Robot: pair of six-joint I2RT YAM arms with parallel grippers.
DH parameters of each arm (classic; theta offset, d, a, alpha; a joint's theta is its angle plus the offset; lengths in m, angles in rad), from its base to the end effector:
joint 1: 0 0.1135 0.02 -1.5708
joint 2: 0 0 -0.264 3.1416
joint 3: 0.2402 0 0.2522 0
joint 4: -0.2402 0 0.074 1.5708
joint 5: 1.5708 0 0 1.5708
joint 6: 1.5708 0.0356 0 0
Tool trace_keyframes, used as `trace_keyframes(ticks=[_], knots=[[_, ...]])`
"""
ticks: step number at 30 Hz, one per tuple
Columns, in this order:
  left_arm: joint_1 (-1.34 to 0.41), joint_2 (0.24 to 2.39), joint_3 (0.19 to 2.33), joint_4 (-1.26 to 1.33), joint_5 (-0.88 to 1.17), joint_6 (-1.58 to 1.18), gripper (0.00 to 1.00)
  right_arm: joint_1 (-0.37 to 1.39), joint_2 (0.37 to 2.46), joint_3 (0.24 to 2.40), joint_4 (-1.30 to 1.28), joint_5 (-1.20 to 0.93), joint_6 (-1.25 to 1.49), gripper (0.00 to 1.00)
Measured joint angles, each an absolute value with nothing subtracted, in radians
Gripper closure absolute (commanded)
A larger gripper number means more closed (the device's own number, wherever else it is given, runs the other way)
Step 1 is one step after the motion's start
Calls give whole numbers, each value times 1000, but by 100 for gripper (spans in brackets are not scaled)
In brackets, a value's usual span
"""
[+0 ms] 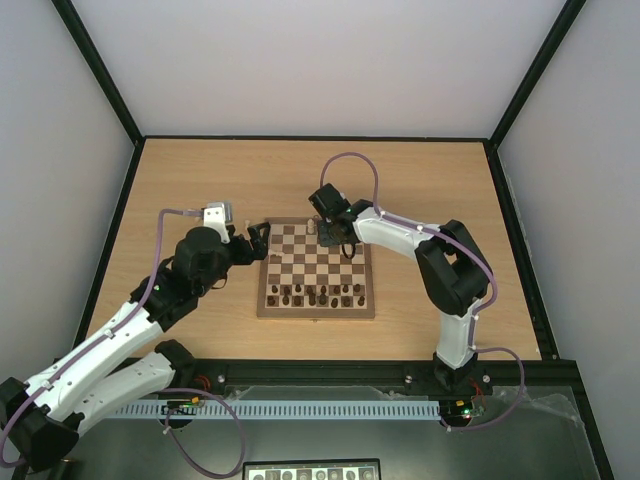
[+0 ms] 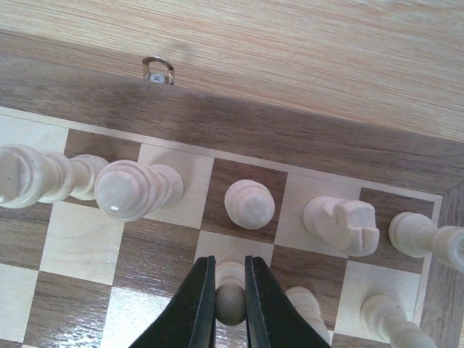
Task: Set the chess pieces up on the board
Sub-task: Place the chess piece on the chessboard, then pick up the chess piece at the center of the board.
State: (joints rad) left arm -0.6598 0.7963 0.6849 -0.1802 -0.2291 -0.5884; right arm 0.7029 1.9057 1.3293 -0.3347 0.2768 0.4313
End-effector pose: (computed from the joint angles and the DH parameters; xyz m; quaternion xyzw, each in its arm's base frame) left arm 0.1547 -0.1098 0.3034 -0.0397 0.7990 -0.2721 0.5348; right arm 0.3200 0.2584 0.1941 -0.0826 0.9345 0.0622 0.3407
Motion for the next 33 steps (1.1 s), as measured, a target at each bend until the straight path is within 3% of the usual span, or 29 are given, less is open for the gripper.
trace_keyframes(ticks=[12,21,33], knots=[[-660,793,685,-180,-229,-589,0,703,1906,1330,-335,276,434,75],[-660,793,683,-180,-229,-592,1,703,1890,1325,-334,271,434,73],[-660,793,683,-181,-229,-591,0,707,1636,1222,-336,226,438,64]])
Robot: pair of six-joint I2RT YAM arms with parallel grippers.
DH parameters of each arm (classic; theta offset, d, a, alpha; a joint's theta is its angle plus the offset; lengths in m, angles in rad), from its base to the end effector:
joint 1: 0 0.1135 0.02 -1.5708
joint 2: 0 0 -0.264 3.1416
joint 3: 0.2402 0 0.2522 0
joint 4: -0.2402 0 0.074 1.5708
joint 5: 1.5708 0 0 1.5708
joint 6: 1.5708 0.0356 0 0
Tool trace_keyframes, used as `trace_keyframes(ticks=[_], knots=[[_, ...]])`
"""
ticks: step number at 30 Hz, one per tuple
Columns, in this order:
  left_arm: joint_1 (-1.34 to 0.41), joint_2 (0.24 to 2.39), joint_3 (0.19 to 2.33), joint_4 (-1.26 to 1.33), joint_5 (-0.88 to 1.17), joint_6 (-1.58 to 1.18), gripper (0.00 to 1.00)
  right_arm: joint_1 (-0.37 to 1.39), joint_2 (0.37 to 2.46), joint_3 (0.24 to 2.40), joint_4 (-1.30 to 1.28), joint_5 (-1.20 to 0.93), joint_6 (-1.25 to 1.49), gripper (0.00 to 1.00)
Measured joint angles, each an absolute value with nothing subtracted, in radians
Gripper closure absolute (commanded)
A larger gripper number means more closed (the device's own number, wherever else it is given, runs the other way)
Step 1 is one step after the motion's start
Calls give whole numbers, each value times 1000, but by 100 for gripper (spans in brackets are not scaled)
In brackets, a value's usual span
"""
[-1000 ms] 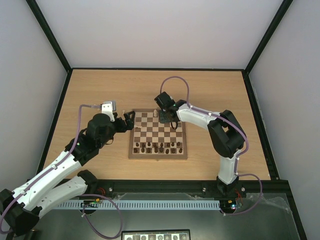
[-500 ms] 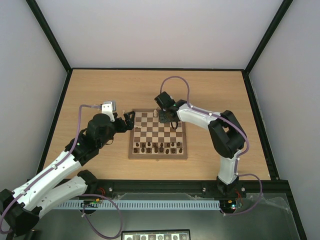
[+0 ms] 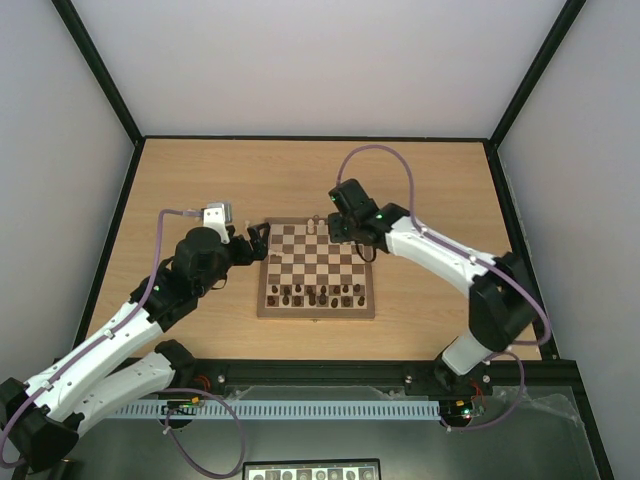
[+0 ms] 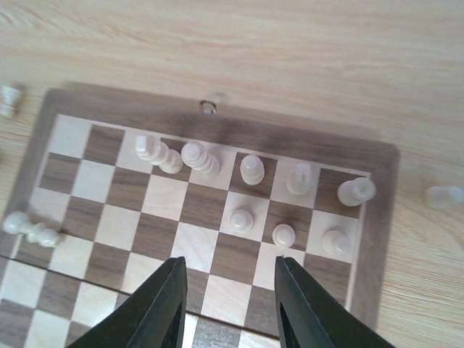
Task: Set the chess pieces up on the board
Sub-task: Pick up the chess piece at the center of the board.
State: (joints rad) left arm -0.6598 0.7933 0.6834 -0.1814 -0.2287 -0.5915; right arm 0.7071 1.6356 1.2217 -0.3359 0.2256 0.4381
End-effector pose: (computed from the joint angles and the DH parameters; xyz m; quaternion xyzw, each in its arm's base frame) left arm 0.1542 -0.1094 0.3032 -0.0409 0.7989 -0.2731 0.5344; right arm 0.2827 0.2311 0.2593 -0.0777 0.9089 0.1281 0.3892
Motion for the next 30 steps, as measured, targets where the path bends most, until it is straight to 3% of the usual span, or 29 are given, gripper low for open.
trace_keyframes(ticks=[3,10,12,13,17,22,30], knots=[[-660,793,683,-188,-228,-591,0,707,1535,1192,-339,228,439,61],[-660,809,704,-214,-229,-574,1,707,1380,1122,-347,239,450,42],[-660,813,714,-223,-229,-569,1,707,1342,1091,-348,239,454,33],[-660,813,718,-228,-229,-567,0,706,1325,1077,-350,239,458,23],[-660,812,737,-254,-233,-562,0,706,1270,1035,-355,231,469,7],[-660,801,741,-287,-243,-559,0,705,1228,1001,-355,207,475,1],[-660,795,749,-326,-242,-560,0,705,1186,970,-355,195,480,1]])
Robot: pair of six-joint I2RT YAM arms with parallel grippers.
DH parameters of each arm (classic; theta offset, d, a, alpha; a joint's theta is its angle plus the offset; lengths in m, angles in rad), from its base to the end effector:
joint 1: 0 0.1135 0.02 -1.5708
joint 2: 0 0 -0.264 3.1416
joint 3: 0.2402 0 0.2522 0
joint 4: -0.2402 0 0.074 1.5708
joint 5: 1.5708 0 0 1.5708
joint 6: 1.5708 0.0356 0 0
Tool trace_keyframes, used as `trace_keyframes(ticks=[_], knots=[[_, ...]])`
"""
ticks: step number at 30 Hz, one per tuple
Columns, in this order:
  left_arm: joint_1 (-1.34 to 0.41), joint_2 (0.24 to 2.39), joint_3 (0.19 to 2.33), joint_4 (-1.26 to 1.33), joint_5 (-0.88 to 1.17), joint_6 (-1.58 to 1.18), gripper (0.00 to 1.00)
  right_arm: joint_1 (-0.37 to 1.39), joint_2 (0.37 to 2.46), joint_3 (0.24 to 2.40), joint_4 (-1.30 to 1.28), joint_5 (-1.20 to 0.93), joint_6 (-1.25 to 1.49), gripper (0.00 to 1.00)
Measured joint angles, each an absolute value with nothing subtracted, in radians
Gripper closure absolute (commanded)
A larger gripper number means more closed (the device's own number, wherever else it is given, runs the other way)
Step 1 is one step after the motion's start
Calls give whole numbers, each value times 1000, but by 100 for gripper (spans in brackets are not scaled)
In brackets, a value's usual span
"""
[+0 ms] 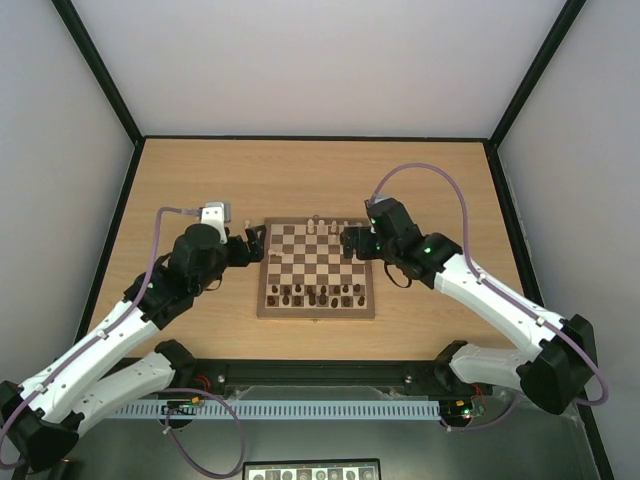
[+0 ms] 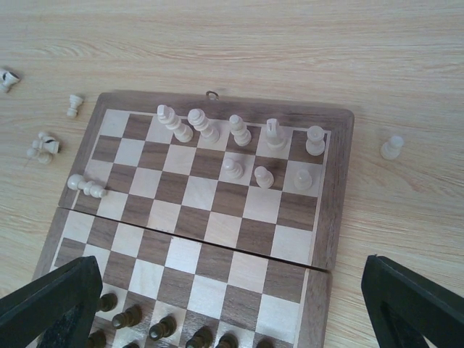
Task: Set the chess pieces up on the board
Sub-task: Pick up the chess piece at the center of the board.
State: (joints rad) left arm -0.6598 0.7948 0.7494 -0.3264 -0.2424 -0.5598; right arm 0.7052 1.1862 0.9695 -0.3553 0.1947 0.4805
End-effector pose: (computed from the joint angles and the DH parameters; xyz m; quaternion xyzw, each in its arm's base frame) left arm 0.1503 -0.1058 0.3113 -0.0272 0.8219 -0.2389 0.5163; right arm 0.2060 0.1663 0.3052 -0.0517 0.8734 0.1955 0.4430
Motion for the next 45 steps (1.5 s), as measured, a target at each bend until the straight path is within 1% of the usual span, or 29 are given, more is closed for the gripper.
trace_keyframes(ticks=[11,22,29,35,38,40,42,44,45], knots=[[-660,798,789,-327,-197,-561,0,705,1105,955,-375,186,509,1],[-660,800,806,-328,-159,-565,1,689,1076,927,-388,188,513,1],[-660,801,807,-328,-136,-559,1,555,1099,926,-376,168,508,1],[-660,783,807,-338,-131,-550,1,447,1184,928,-357,142,498,0],[-660,759,807,-345,-128,-548,0,408,1230,934,-357,145,495,14],[-660,746,807,-347,-125,-548,1,377,1252,942,-356,147,489,21],[-660,739,807,-351,-122,-548,1,343,1265,946,-355,149,482,31],[-660,734,806,-352,-118,-549,1,311,1279,952,-353,156,472,34],[-660,730,804,-352,-115,-550,1,295,1289,955,-353,159,472,38]])
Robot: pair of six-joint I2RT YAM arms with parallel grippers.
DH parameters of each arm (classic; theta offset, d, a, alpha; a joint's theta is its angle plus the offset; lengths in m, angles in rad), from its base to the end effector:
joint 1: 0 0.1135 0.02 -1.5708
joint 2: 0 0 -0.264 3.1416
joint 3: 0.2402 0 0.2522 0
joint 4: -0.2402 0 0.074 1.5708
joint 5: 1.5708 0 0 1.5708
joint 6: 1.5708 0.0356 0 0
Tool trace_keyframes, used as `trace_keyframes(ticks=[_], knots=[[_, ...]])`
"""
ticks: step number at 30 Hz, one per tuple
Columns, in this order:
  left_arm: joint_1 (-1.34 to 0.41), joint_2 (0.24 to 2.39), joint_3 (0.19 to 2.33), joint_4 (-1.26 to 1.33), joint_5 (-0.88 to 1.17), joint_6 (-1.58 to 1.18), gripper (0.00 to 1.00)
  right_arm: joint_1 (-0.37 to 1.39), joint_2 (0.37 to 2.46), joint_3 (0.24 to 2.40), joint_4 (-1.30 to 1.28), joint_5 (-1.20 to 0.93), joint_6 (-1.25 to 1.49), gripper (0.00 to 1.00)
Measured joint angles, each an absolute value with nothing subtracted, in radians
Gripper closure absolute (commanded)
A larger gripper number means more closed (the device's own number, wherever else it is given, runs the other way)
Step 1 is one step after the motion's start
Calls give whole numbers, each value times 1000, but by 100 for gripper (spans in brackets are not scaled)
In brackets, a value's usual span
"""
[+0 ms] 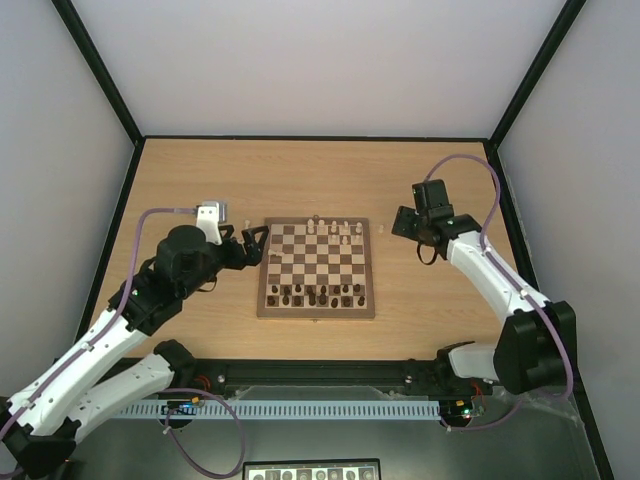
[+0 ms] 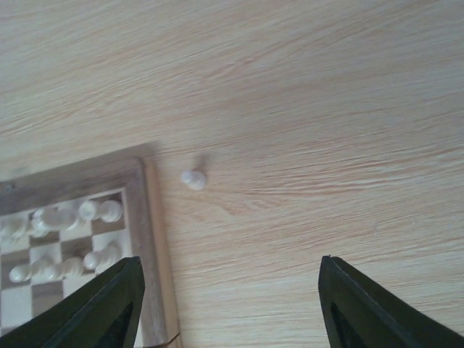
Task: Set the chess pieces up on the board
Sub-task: Pick up the chess piece at the center of the board.
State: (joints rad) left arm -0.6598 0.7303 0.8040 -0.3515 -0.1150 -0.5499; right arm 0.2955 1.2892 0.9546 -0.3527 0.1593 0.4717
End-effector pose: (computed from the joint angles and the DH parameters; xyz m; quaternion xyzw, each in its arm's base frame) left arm 0.1355 -0.1000 0.3375 0.0092 0.7976 -0.3042 0.5208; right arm 0.2715 0.0767 0.2741 0.1132 0.8947 0.0928 0.4221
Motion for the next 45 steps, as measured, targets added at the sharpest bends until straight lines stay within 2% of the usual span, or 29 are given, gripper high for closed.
trace_keyframes(ticks=[5,11,27,45], knots=[[-660,706,775,-352,-107,-553,0,262,1354,958,-342,157,456,45],[-660,702,768,-351,-102,-553,1,261,1483,1014,-308,111,453,58],[-660,693,751,-342,-89,-554,1,283,1724,1153,-263,65,445,64],[-660,701,751,-334,-90,-554,1,328,1829,1206,-265,120,429,72]])
